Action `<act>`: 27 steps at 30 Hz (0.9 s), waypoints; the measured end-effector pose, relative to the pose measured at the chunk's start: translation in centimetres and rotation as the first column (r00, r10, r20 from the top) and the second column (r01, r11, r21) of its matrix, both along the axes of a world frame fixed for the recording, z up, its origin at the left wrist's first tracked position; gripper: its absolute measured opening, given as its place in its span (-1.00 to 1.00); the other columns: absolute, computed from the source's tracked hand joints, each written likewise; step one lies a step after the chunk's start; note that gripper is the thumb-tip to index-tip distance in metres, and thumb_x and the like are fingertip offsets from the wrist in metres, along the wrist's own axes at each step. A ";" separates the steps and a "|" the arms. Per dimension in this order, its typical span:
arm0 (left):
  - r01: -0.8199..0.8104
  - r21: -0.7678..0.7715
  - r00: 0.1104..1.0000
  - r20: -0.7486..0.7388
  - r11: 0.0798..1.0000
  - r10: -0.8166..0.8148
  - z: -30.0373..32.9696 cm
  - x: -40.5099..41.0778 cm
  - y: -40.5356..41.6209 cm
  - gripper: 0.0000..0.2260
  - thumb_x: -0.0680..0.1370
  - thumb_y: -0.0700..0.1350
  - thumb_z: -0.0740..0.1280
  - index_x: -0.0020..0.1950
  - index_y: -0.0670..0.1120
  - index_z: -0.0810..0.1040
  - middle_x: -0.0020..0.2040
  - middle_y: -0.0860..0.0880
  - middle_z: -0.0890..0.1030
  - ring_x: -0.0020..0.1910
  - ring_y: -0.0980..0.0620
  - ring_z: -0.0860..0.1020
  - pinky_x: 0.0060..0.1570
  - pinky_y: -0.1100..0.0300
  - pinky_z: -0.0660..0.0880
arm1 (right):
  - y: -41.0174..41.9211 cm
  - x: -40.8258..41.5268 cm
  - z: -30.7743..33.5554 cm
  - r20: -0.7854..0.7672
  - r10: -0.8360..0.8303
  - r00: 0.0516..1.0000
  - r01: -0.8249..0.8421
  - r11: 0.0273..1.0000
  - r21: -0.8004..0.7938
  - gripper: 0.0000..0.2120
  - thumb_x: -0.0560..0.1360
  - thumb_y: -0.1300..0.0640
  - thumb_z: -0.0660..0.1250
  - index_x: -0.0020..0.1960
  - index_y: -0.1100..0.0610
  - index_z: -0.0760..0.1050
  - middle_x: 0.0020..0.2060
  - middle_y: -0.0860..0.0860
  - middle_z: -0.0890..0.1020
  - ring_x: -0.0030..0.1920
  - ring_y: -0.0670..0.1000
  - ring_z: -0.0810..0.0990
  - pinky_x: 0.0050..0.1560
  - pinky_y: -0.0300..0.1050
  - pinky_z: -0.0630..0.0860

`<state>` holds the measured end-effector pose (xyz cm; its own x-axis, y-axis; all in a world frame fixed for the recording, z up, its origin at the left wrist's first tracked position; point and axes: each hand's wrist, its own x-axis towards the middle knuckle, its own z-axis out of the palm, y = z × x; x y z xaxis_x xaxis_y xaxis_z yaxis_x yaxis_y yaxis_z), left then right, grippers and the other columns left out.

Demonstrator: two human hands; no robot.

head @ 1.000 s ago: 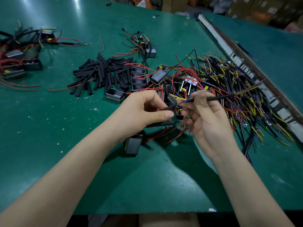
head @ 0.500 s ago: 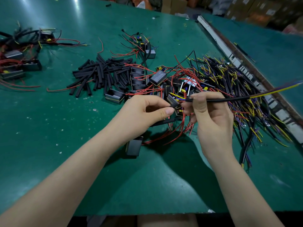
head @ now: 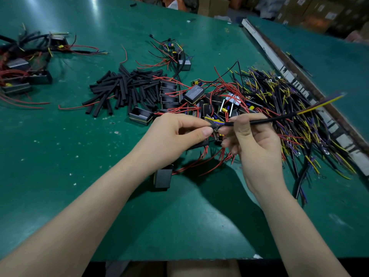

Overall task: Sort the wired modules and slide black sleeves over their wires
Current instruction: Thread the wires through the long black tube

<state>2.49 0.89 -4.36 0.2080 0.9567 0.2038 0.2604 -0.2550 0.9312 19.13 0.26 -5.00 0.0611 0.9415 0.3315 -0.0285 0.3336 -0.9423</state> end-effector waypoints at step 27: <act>0.059 -0.010 0.992 -0.111 0.998 -0.060 0.4 -1.2 0.1 -0.90 0.53 -0.08 0.37 -0.14 0.08 0.66 -0.19 -0.03 0.66 -0.18 -0.08 0.57 -0.15 0.11 0.47 | 0.0 -0.1 0.1 0.019 0.019 1.000 -0.018 0.997 -0.081 -0.79 0.47 -0.05 0.28 -0.12 0.10 0.50 -0.43 -0.04 0.62 -0.44 -0.13 0.53 -0.39 -0.36 0.42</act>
